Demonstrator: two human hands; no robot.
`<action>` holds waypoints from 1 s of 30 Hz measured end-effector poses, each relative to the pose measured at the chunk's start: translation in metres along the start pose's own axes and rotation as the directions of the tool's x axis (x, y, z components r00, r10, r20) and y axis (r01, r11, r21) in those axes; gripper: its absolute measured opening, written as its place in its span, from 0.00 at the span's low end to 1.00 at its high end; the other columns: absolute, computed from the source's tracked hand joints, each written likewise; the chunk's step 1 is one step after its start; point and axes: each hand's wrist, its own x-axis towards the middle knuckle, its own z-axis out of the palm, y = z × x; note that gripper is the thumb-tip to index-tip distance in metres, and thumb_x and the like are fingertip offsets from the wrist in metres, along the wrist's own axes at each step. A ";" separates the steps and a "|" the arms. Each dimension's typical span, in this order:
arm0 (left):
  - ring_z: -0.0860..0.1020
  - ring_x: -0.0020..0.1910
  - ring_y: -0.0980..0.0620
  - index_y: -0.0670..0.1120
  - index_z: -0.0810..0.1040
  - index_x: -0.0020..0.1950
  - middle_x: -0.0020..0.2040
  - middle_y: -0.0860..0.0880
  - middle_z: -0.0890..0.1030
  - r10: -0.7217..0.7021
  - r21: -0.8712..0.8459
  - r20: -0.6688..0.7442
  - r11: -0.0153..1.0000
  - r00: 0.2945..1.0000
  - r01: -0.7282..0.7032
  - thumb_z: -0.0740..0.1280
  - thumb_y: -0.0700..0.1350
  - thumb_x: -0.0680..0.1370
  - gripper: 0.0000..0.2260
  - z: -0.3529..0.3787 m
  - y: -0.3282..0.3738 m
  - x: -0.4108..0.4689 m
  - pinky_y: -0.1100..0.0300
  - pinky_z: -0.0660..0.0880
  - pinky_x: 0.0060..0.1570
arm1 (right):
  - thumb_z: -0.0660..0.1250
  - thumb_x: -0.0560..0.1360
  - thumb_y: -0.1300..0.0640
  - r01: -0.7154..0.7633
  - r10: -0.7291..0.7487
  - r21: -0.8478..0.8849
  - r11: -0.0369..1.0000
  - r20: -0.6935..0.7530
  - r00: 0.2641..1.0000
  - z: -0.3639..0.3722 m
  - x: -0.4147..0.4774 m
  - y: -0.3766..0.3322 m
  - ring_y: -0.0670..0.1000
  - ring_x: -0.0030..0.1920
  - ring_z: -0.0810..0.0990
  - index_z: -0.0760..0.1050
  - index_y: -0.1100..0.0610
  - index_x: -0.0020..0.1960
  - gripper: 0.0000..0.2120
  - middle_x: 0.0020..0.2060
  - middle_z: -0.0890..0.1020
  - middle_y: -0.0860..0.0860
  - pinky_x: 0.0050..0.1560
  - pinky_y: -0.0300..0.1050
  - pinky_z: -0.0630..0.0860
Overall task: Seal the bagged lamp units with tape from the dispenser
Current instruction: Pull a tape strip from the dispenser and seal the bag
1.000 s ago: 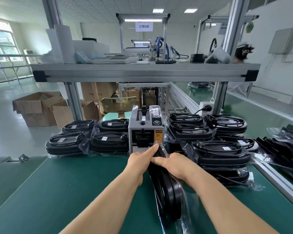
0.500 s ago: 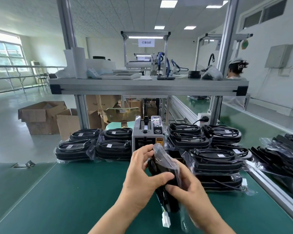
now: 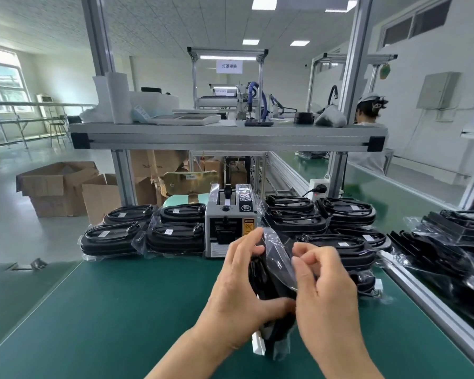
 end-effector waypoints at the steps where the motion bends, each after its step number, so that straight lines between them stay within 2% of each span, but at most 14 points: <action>1: 0.67 0.70 0.64 0.70 0.55 0.74 0.68 0.68 0.65 -0.002 0.007 -0.003 1.000 1.000 0.002 0.80 0.58 0.62 0.48 -0.001 -0.001 0.001 0.73 0.66 0.62 | 0.64 0.79 0.56 -0.005 0.007 0.042 0.999 -0.052 0.999 -0.003 0.000 -0.001 0.34 0.50 0.78 0.71 0.49 0.43 0.07 0.52 0.81 0.40 0.45 0.24 0.70; 3: 0.68 0.70 0.63 0.70 0.55 0.74 0.67 0.68 0.66 -0.006 0.007 -0.008 1.000 1.000 0.006 0.80 0.59 0.61 0.48 -0.003 -0.002 0.002 0.70 0.66 0.63 | 0.65 0.75 0.45 0.029 -0.025 0.053 0.998 -0.066 0.998 -0.011 -0.001 -0.006 0.35 0.49 0.78 0.71 0.46 0.45 0.06 0.51 0.81 0.38 0.45 0.29 0.73; 5: 0.69 0.70 0.62 0.69 0.56 0.74 0.68 0.67 0.66 0.002 -0.004 -0.014 1.000 1.000 -0.002 0.79 0.58 0.62 0.47 -0.003 -0.002 0.003 0.73 0.66 0.63 | 0.67 0.68 0.33 0.085 -0.077 -0.107 0.991 0.076 0.994 -0.015 -0.001 -0.009 0.35 0.51 0.75 0.69 0.41 0.51 0.18 0.50 0.76 0.34 0.47 0.33 0.72; 7: 0.69 0.70 0.61 0.68 0.57 0.74 0.68 0.64 0.67 0.013 -0.008 -0.013 1.000 1.000 -0.013 0.76 0.55 0.62 0.45 -0.001 -0.003 0.003 0.74 0.66 0.63 | 0.70 0.67 0.34 0.192 -0.115 -0.364 0.912 0.223 0.968 -0.011 0.001 -0.010 0.37 0.51 0.73 0.69 0.40 0.52 0.19 0.48 0.72 0.36 0.46 0.34 0.71; 9: 0.69 0.70 0.63 0.70 0.56 0.74 0.68 0.65 0.66 0.005 0.000 0.002 1.000 1.000 -0.005 0.77 0.56 0.61 0.46 0.000 -0.002 0.002 0.76 0.64 0.63 | 0.71 0.73 0.44 0.226 -0.146 -0.418 0.880 0.214 0.966 -0.008 0.007 -0.012 0.41 0.44 0.75 0.72 0.47 0.42 0.11 0.43 0.72 0.40 0.42 0.36 0.72; 11: 0.68 0.70 0.64 0.71 0.55 0.74 0.67 0.67 0.66 0.005 0.012 0.009 1.000 1.000 -0.005 0.78 0.60 0.61 0.47 -0.002 -0.002 0.002 0.77 0.63 0.62 | 0.69 0.75 0.50 0.152 -0.133 -0.274 0.950 0.087 0.987 -0.009 0.013 -0.009 0.42 0.38 0.77 0.73 0.49 0.38 0.09 0.37 0.76 0.43 0.38 0.36 0.73; 13: 0.68 0.70 0.64 0.72 0.55 0.73 0.67 0.68 0.66 0.008 0.025 0.005 1.000 1.000 -0.008 0.79 0.60 0.61 0.48 -0.004 -0.003 0.003 0.74 0.66 0.63 | 0.67 0.77 0.51 -0.027 0.027 0.009 1.000 -0.025 0.999 -0.011 0.014 -0.004 0.42 0.37 0.79 0.75 0.48 0.38 0.09 0.34 0.80 0.46 0.38 0.32 0.73; 16: 0.67 0.71 0.63 0.68 0.55 0.75 0.68 0.67 0.66 0.024 0.038 0.034 0.999 0.999 -0.025 0.80 0.61 0.61 0.49 -0.007 -0.005 0.003 0.67 0.66 0.65 | 0.67 0.76 0.45 -0.208 0.238 0.292 0.934 -0.070 0.969 -0.009 0.005 0.002 0.43 0.35 0.80 0.75 0.46 0.41 0.07 0.35 0.81 0.46 0.42 0.42 0.74; 19: 0.68 0.71 0.61 0.64 0.56 0.76 0.68 0.65 0.67 0.017 0.035 0.054 0.999 0.998 -0.019 0.79 0.61 0.62 0.48 -0.008 -0.006 0.004 0.68 0.67 0.67 | 0.73 0.62 0.36 -0.286 0.296 0.334 0.898 0.022 0.955 -0.002 -0.005 0.007 0.38 0.38 0.78 0.73 0.40 0.47 0.18 0.39 0.80 0.44 0.41 0.37 0.71; 21: 0.68 0.71 0.59 0.64 0.58 0.76 0.68 0.63 0.68 0.023 0.007 0.081 1.000 0.996 -0.023 0.80 0.60 0.63 0.47 -0.009 -0.005 0.004 0.70 0.65 0.67 | 0.79 0.64 0.46 -0.316 0.306 0.323 0.892 0.084 0.948 0.002 -0.005 0.010 0.38 0.35 0.77 0.75 0.37 0.46 0.16 0.37 0.80 0.43 0.40 0.37 0.71; 24: 0.71 0.70 0.56 0.62 0.67 0.72 0.68 0.57 0.72 0.038 -0.088 0.136 0.996 0.990 -0.026 0.81 0.59 0.63 0.40 -0.017 -0.011 0.008 0.69 0.66 0.67 | 0.77 0.69 0.59 -0.331 0.311 0.261 0.907 0.117 0.943 0.004 -0.001 0.015 0.40 0.34 0.76 0.78 0.37 0.43 0.17 0.35 0.80 0.41 0.42 0.40 0.71; 27: 0.81 0.54 0.57 0.56 0.83 0.55 0.53 0.53 0.84 -0.287 -0.371 -0.099 0.899 0.953 0.232 0.76 0.57 0.70 0.15 -0.021 -0.031 0.026 0.65 0.75 0.54 | 0.76 0.70 0.60 -0.328 0.305 0.285 0.900 0.123 0.944 0.004 0.004 0.019 0.40 0.32 0.75 0.80 0.38 0.42 0.15 0.32 0.78 0.40 0.39 0.33 0.71; 28: 0.81 0.46 0.56 0.51 0.85 0.51 0.45 0.52 0.85 -0.471 -0.448 -0.182 0.821 0.863 0.354 0.73 0.53 0.75 0.08 -0.021 -0.043 0.036 0.64 0.77 0.48 | 0.76 0.70 0.60 -0.328 0.305 0.298 0.896 0.122 0.944 0.004 0.006 0.020 0.39 0.32 0.75 0.81 0.40 0.43 0.14 0.31 0.78 0.40 0.37 0.29 0.71; 30: 0.77 0.35 0.54 0.42 0.84 0.49 0.35 0.50 0.81 -0.729 -0.579 -0.208 0.629 0.653 0.518 0.68 0.47 0.80 0.09 -0.021 -0.070 0.061 0.62 0.76 0.39 | 0.76 0.70 0.61 -0.334 0.305 0.309 0.891 0.139 0.942 0.006 0.007 0.020 0.39 0.30 0.74 0.82 0.42 0.46 0.14 0.30 0.76 0.40 0.34 0.24 0.70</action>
